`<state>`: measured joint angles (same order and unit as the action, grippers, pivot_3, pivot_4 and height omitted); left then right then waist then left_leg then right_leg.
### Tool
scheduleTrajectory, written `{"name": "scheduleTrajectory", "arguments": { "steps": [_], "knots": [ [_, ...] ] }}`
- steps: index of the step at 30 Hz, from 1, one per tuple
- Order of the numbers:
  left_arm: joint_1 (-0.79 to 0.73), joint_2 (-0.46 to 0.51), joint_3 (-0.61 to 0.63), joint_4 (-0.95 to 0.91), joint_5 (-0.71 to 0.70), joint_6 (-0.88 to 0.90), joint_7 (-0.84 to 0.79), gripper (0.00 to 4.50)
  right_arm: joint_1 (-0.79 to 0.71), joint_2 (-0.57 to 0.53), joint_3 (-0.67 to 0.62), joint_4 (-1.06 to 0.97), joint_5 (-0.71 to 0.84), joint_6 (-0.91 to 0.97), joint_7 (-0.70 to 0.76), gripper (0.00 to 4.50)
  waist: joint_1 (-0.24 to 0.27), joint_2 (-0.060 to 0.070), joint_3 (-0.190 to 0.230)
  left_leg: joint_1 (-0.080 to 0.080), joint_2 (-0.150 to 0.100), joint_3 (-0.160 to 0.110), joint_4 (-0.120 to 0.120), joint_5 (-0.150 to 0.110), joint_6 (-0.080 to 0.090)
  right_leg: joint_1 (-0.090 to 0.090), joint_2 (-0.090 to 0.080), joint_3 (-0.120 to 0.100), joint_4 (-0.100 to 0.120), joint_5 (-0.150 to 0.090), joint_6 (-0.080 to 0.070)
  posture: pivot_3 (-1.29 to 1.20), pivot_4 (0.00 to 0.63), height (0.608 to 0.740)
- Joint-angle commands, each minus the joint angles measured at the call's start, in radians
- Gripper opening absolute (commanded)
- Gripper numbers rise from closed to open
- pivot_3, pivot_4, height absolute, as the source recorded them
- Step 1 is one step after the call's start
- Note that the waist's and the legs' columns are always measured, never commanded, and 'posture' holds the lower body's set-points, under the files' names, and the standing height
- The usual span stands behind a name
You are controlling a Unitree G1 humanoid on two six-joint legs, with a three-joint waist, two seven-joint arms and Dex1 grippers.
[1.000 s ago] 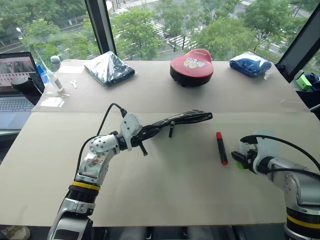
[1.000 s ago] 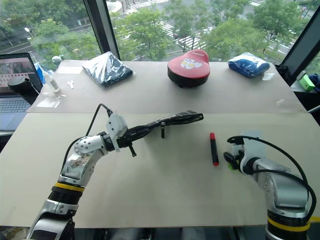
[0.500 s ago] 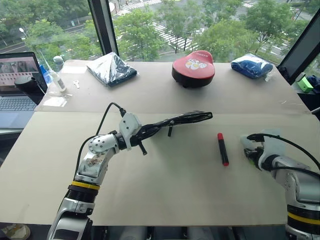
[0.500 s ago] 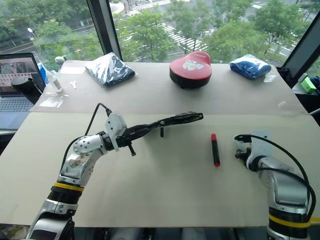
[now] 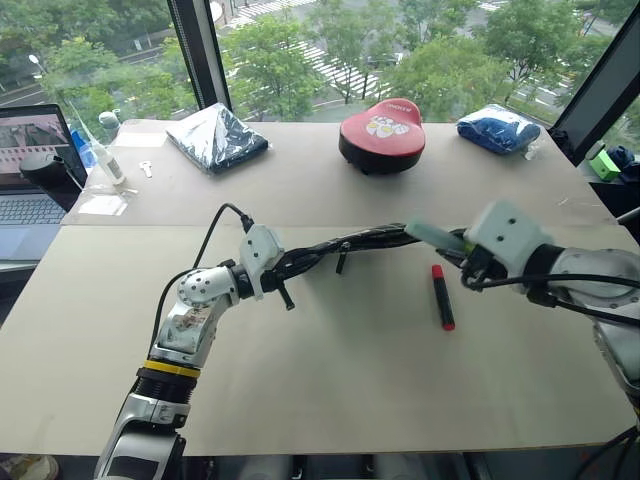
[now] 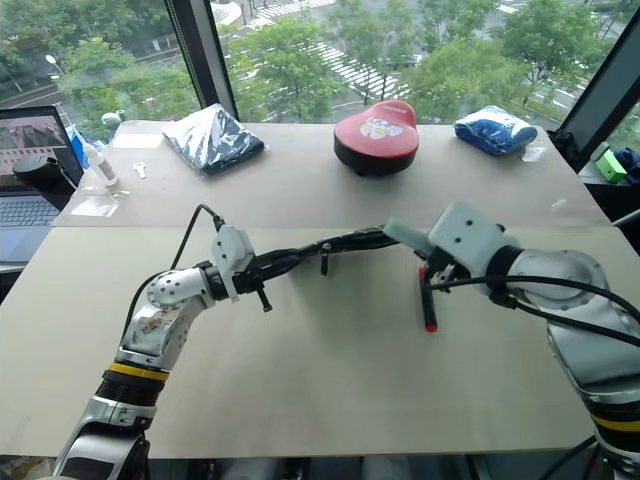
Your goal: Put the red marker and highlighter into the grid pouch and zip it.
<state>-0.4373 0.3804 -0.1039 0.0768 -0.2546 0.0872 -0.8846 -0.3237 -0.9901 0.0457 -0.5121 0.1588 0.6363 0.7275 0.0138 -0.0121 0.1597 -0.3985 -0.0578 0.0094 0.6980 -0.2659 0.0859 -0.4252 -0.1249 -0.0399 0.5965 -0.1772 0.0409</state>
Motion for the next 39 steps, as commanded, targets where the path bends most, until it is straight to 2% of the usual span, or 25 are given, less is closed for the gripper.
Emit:
{"name": "scheduleTrajectory", "arguments": {
  "steps": [1,10,17,23,35,39],
  "knots": [
    [-0.001,-0.005,0.0,-0.036,0.002,-0.029,0.003,0.0,-0.052,0.018,0.023,0.002,-0.023,-0.041,0.016,1.05,-0.001,0.0,0.0,-0.001,0.0,0.0,0.0,0.002,-0.003,-0.001,0.0,0.0,0.0,0.0,0.0,0.0,0.15,0.74],
    [0.022,0.01,-0.018,-0.047,0.028,-0.058,-0.009,0.0,-0.073,0.055,0.06,0.055,-0.059,-0.053,0.025,1.05,0.003,0.0,0.0,-0.001,0.0,0.0,-0.001,0.002,-0.004,-0.001,-0.001,0.0,-0.001,0.0,0.0,0.0,0.15,0.74],
    [0.024,0.008,-0.023,-0.051,0.027,-0.06,-0.004,0.0,-0.043,0.04,0.068,0.054,-0.084,-0.065,0.06,1.05,0.003,0.0,0.0,-0.002,0.0,0.0,-0.001,0.002,-0.004,-0.002,-0.001,0.0,0.0,0.0,0.0,0.0,0.15,0.74],
    [0.026,0.005,-0.019,-0.054,0.019,-0.051,0.001,0.0,-0.014,0.055,0.0,0.029,0.0,-0.028,0.108,1.05,0.003,0.0,0.0,-0.002,0.0,0.0,-0.001,0.002,-0.004,-0.002,-0.001,0.0,0.0,0.0,0.0,0.0,0.15,0.74],
    [0.015,0.007,-0.019,-0.045,0.018,-0.051,-0.006,0.0,-0.032,0.045,0.006,0.074,-0.026,-0.015,0.097,1.05,0.003,0.0,0.0,-0.002,0.0,0.0,-0.001,0.002,-0.004,-0.002,-0.001,0.0,0.0,0.0,0.0,0.0,0.15,0.74],
    [0.023,0.016,-0.031,-0.049,0.033,-0.077,-0.019,0.0,-0.057,0.042,0.042,0.104,-0.049,0.029,0.09,1.05,0.003,0.0,0.0,-0.002,0.0,0.0,-0.001,0.002,-0.004,-0.002,-0.001,0.0,0.0,0.0,0.0,0.0,0.15,0.74]
  ]
}}
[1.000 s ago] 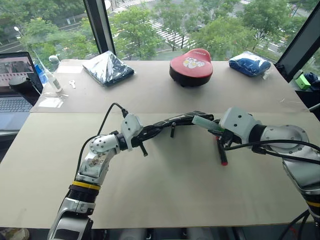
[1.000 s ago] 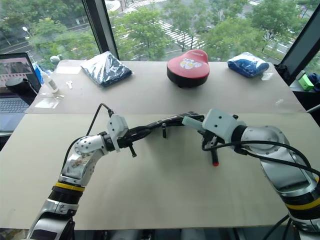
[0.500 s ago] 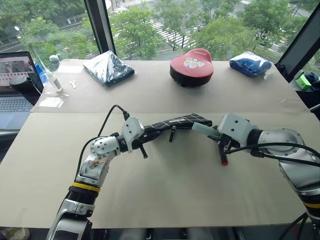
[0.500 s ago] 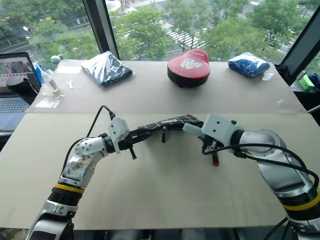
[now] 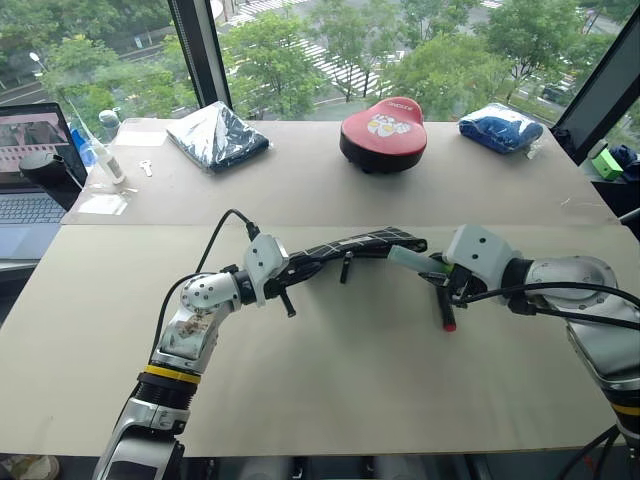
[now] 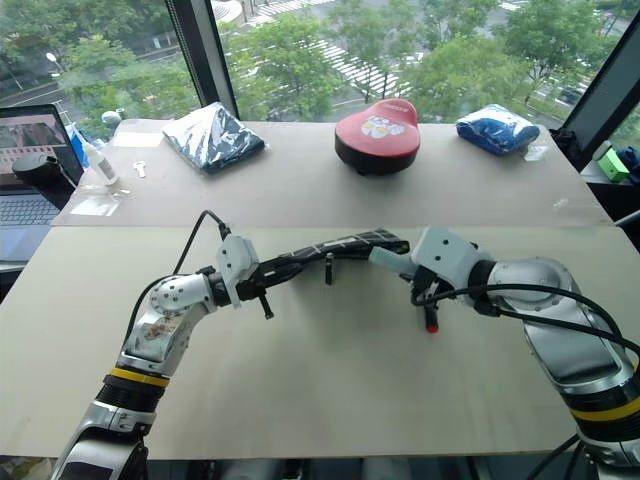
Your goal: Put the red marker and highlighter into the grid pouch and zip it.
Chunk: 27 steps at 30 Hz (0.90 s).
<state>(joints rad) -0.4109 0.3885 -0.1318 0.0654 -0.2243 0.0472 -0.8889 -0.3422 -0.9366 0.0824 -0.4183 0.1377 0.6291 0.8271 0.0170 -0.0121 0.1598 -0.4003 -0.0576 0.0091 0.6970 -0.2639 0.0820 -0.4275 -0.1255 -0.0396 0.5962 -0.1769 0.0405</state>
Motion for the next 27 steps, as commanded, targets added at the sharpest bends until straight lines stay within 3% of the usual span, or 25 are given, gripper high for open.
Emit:
{"name": "scheduleTrajectory", "arguments": {
  "steps": [1,12,20,27],
  "knots": [
    [0.002,0.011,-0.008,-0.038,0.008,-0.048,-0.02,0.0,-0.062,-0.004,0.024,0.028,-0.043,0.063,-0.022,1.05,-0.001,0.0,0.0,0.0,0.0,0.0,0.0,0.0,0.0,0.0,0.0,0.0,0.0,0.0,0.0,0.0,0.15,0.74],
    [0.024,0.018,-0.036,-0.033,0.027,-0.094,-0.052,0.0,-0.211,0.119,0.216,0.04,-0.153,0.096,-0.051,1.05,-0.002,0.0,0.0,-0.007,-0.001,0.0,0.0,0.002,-0.003,-0.008,0.0,0.0,0.002,0.0,-0.001,0.0,0.15,0.74],
    [0.012,0.018,-0.033,-0.018,0.02,-0.097,-0.069,0.0,-0.234,0.158,0.416,0.126,-0.409,-0.244,-0.102,1.05,-0.005,0.0,0.0,-0.007,-0.002,0.001,0.0,0.002,-0.004,-0.009,0.0,0.0,0.003,0.0,-0.001,0.0,0.15,0.74],
    [0.017,0.017,-0.028,-0.024,0.016,-0.092,-0.069,0.0,-0.276,0.295,0.407,0.285,-0.49,-0.499,-0.215,1.05,-0.006,0.0,0.0,-0.006,-0.002,0.002,0.0,0.004,-0.006,-0.009,0.0,0.0,0.007,0.0,-0.001,0.0,0.15,0.74]
  ]
}}
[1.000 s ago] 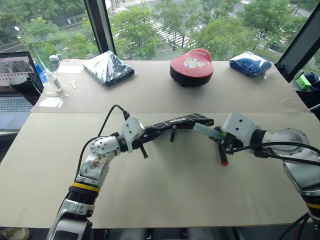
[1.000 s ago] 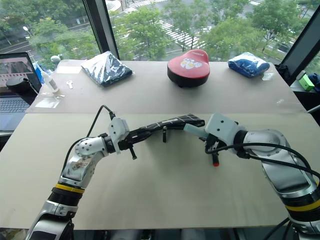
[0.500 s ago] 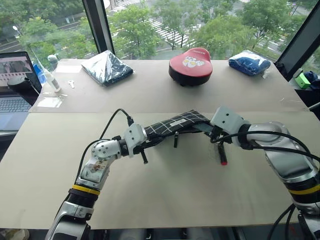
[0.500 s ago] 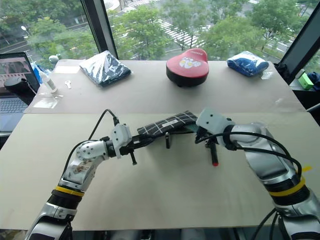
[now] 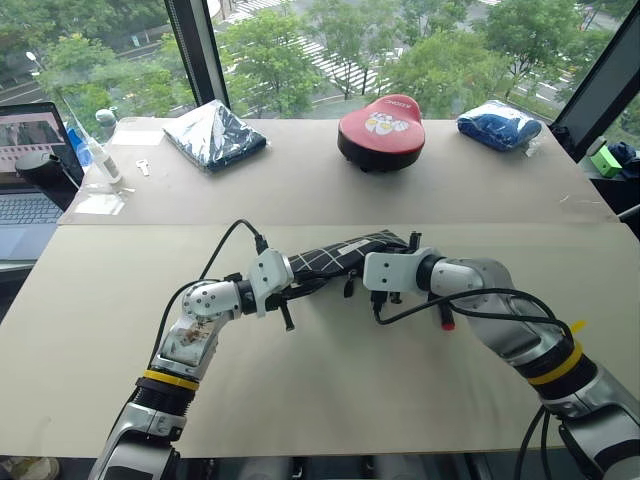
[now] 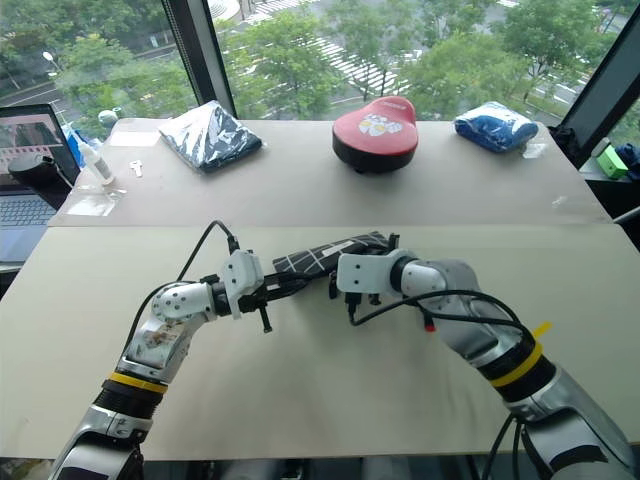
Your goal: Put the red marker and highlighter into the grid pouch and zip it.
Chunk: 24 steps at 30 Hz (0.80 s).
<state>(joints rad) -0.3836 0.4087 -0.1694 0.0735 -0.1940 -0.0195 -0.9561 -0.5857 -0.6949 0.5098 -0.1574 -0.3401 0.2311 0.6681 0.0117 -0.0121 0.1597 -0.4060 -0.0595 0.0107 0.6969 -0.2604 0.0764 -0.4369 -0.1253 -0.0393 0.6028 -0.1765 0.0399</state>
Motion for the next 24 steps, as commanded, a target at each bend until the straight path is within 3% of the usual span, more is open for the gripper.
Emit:
{"name": "scheduleTrajectory", "arguments": {
  "steps": [1,6,8,13,20,24],
  "knots": [
    [-0.009,-0.003,0.011,-0.036,-0.015,-0.024,0.0,0.0,-0.035,0.083,-0.037,0.038,0.003,-0.131,-0.072,1.05,-0.001,0.0,0.0,0.0,0.0,0.0,0.0,0.0,0.0,0.0,0.0,0.0,0.0,0.0,0.0,0.0,0.15,0.74],
    [0.005,-0.002,0.013,-0.051,-0.015,-0.022,0.005,0.0,-0.018,0.102,-0.067,0.073,0.025,-0.231,-0.032,1.05,0.001,0.0,0.0,0.0,0.0,0.0,0.0,0.0,0.0,-0.001,0.0,0.0,0.002,0.0,0.0,0.0,0.15,0.74],
    [0.008,-0.001,0.016,-0.052,-0.014,-0.022,0.006,0.0,-0.008,0.097,-0.094,0.084,0.049,-0.21,0.001,2.06,0.0,0.0,0.0,0.0,-0.001,0.0,0.0,0.0,0.0,0.0,0.0,0.0,0.006,0.0,0.0,0.0,0.15,0.74],
    [0.013,0.002,0.019,-0.052,-0.015,-0.025,0.006,0.0,-0.004,0.08,-0.19,0.071,0.148,-0.109,0.098,3.59,-0.002,0.0,0.0,0.0,0.0,0.0,0.0,0.0,0.0,-0.001,0.0,0.0,0.006,0.0,0.0,0.0,0.15,0.74],
    [0.018,0.002,0.018,-0.046,-0.014,-0.029,0.007,0.0,0.028,0.027,-0.447,-0.005,0.448,0.064,0.224,3.59,0.002,0.0,0.0,0.0,0.0,0.0,0.001,0.0,0.0,0.0,0.0,0.001,0.006,0.0,0.0,0.0,0.15,0.74],
    [0.018,0.001,0.018,-0.039,-0.012,-0.031,0.004,0.0,0.095,-0.083,-0.634,-0.09,0.774,0.41,0.385,3.59,0.008,0.0,0.0,0.0,0.001,-0.001,0.0,-0.001,0.002,0.0,0.0,0.0,0.006,0.0,0.0,0.0,0.15,0.74]
  ]
}}
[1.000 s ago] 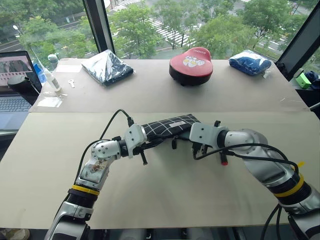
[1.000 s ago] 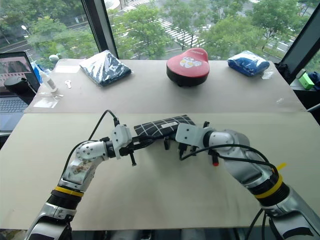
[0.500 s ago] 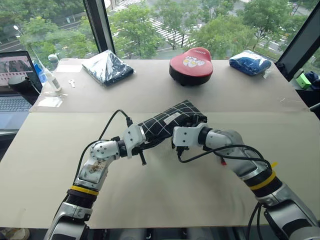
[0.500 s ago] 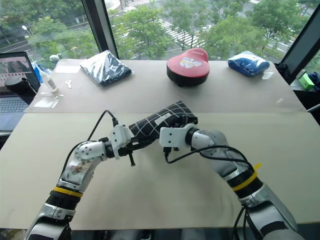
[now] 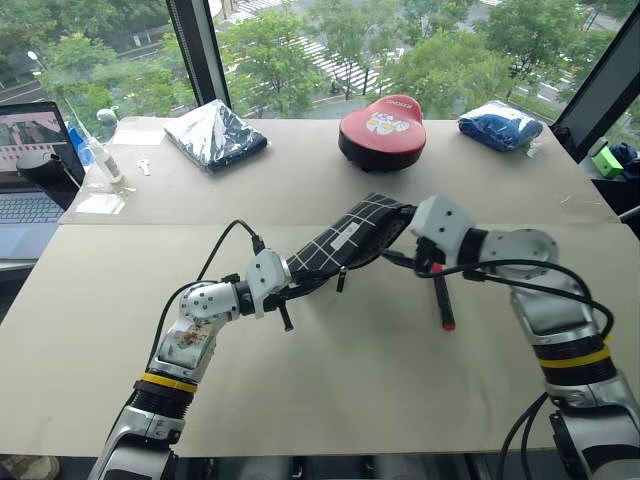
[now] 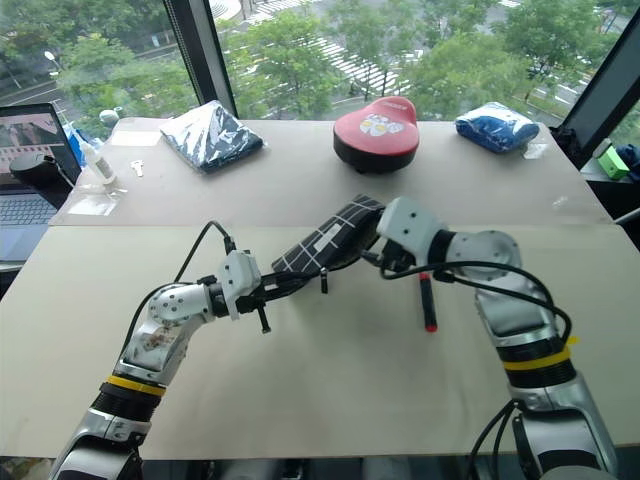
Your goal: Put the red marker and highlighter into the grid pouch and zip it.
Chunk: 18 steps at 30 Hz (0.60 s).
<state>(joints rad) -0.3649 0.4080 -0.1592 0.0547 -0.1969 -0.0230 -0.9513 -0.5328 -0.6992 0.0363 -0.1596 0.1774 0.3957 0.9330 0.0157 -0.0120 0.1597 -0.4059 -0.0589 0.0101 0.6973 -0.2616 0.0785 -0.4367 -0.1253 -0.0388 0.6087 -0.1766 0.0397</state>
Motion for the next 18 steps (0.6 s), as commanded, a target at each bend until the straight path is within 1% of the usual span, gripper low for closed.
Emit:
{"name": "scheduleTrajectory", "arguments": {
  "steps": [1,3,5,7,11,12,14,18],
  "knots": [
    [-0.001,0.001,0.008,-0.02,-0.009,-0.028,0.0,0.0,0.059,-0.101,-0.195,-0.106,0.321,0.301,0.146,3.59,0.005,0.0,0.0,0.0,0.0,0.0,0.0,-0.002,0.003,0.0,0.0,0.0,0.0,0.0,0.0,0.0,0.15,0.74],
    [-0.001,0.001,0.007,-0.019,-0.009,-0.028,-0.002,0.0,0.096,-0.132,-0.272,-0.131,0.429,0.405,0.157,3.59,0.004,0.0,0.0,0.0,0.001,0.0,0.001,-0.004,0.006,0.0,0.0,0.0,0.0,0.0,0.0,0.0,0.15,0.74],
    [0.0,0.001,0.008,-0.019,-0.009,-0.028,-0.003,0.0,0.163,-0.158,-0.308,-0.167,0.458,0.449,0.141,3.59,0.003,0.0,0.0,0.0,0.001,-0.001,0.0,-0.005,0.008,0.0,-0.002,0.001,-0.002,0.0,0.0,0.0,0.15,0.74],
    [0.002,0.001,0.01,-0.02,-0.01,-0.027,-0.002,0.0,0.24,-0.182,-0.321,-0.214,0.443,0.467,0.101,3.59,0.004,0.0,0.0,0.001,0.002,-0.001,0.0,-0.005,0.008,0.0,-0.002,0.001,-0.002,0.0,0.0,0.0,0.15,0.74],
    [0.012,0.002,0.01,-0.025,-0.01,-0.026,0.001,0.0,0.304,-0.183,-0.275,-0.242,0.326,0.522,-0.105,3.59,0.003,0.0,0.0,0.001,0.001,0.0,0.001,-0.004,0.007,0.0,-0.003,0.002,0.0,0.0,0.0,0.0,0.15,0.74],
    [0.015,0.001,0.009,-0.028,-0.01,-0.025,0.002,0.0,0.314,-0.172,-0.261,-0.251,0.307,0.569,-0.166,3.59,0.004,0.0,0.0,0.001,0.001,0.0,0.002,-0.004,0.007,-0.001,-0.004,0.002,0.0,0.0,0.0,0.0,0.15,0.74],
    [0.018,0.001,0.009,-0.03,-0.01,-0.024,0.002,0.0,0.326,-0.158,-0.239,-0.264,0.279,0.616,-0.242,3.59,0.005,0.0,0.0,0.001,0.001,0.0,0.003,-0.004,0.007,-0.001,-0.004,0.002,0.0,0.0,0.0,0.0,0.15,0.74],
    [0.013,-0.002,0.004,-0.024,-0.01,-0.026,-0.003,0.0,0.307,-0.129,-0.216,-0.276,0.266,0.692,-0.327,3.59,0.006,0.0,0.0,0.0,0.001,0.0,0.003,-0.004,0.006,-0.001,-0.004,0.002,0.0,0.0,0.0,0.0,0.15,0.74]
  ]
}}
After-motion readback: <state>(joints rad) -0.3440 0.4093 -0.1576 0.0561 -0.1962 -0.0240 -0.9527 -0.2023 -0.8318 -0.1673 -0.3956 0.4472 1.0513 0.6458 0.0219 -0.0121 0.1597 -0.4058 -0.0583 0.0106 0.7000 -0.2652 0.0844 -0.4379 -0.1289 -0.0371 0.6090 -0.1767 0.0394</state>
